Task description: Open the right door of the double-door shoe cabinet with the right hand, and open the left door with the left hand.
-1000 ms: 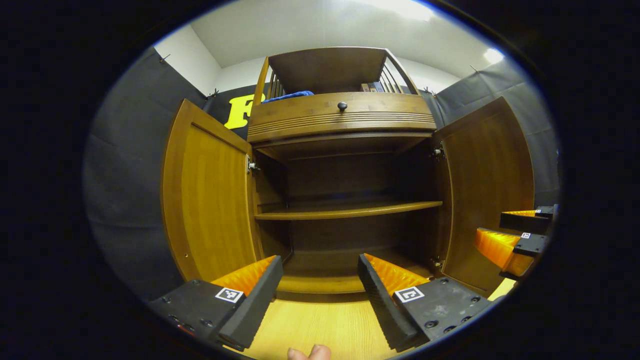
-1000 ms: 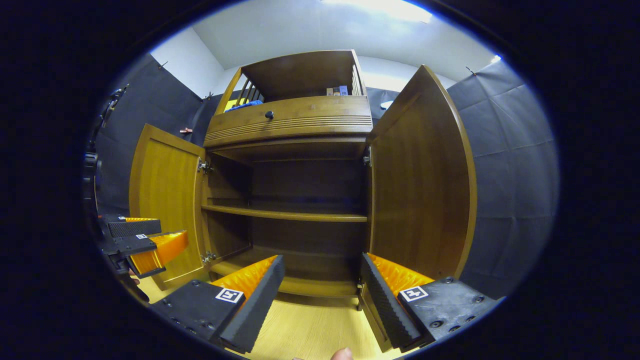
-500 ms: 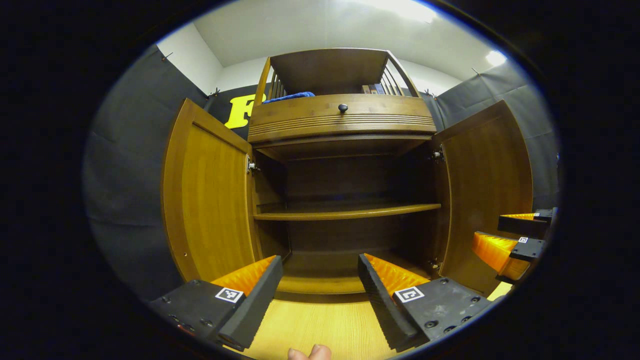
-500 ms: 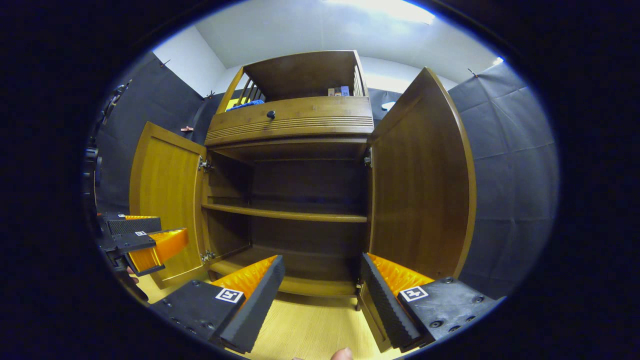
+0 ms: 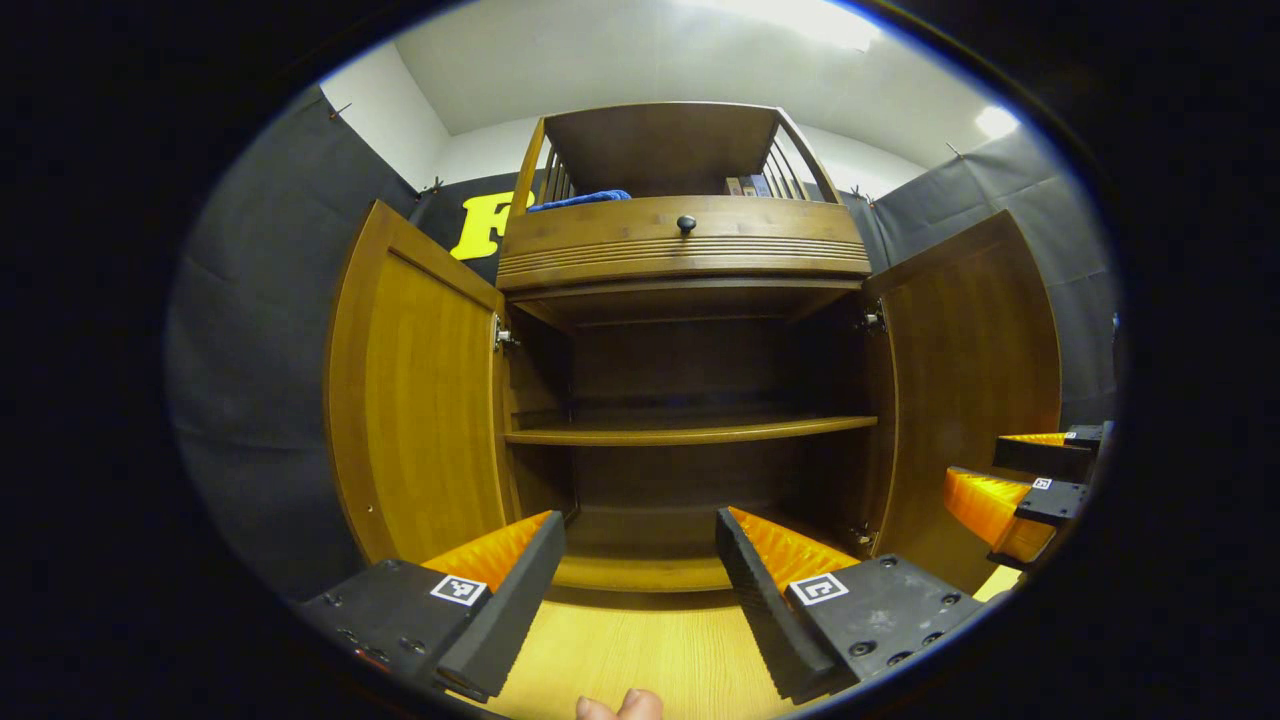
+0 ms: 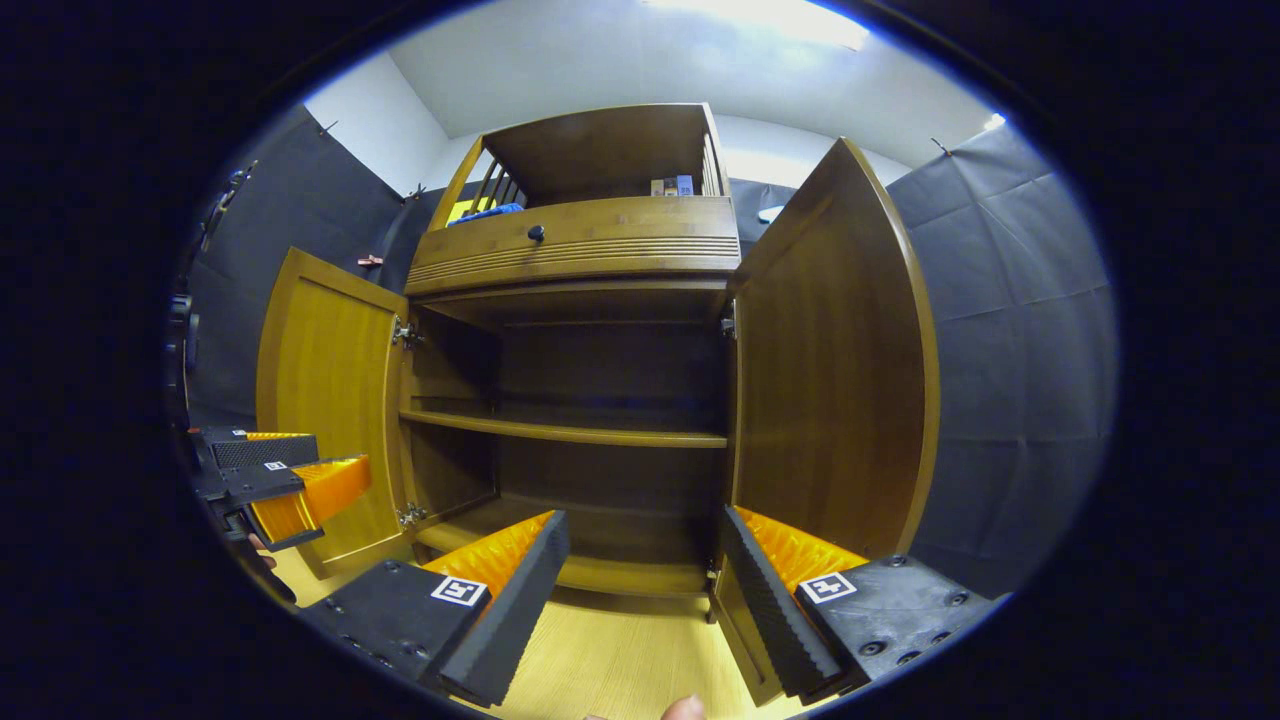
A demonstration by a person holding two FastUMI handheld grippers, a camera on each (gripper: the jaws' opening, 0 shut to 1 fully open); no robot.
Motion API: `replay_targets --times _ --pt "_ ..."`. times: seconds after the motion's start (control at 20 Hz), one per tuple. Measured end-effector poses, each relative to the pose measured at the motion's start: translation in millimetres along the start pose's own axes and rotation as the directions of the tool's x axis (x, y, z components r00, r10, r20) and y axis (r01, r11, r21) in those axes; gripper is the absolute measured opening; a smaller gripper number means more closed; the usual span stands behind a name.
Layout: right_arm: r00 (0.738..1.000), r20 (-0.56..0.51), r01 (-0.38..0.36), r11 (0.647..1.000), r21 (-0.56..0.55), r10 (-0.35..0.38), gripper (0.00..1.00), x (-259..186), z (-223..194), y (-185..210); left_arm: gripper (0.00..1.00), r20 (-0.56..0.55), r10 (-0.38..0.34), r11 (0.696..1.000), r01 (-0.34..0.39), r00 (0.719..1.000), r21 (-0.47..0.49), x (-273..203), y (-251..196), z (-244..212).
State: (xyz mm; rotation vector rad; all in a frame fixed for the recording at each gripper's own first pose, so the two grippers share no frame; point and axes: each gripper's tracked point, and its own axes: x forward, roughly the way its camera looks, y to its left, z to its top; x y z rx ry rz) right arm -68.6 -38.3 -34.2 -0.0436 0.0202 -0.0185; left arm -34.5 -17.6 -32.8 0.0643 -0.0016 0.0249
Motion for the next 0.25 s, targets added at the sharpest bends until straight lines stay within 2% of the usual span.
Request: replay_targets --times 0.25 --pt "1.000 0.003 0.001 1.000 0.002 -0.001 0.99 -0.8 1.6 -0.1 0.93 0.008 -0.009 1.000 0.009 1.000 -0.007 -0.5 -1.3 1.1"
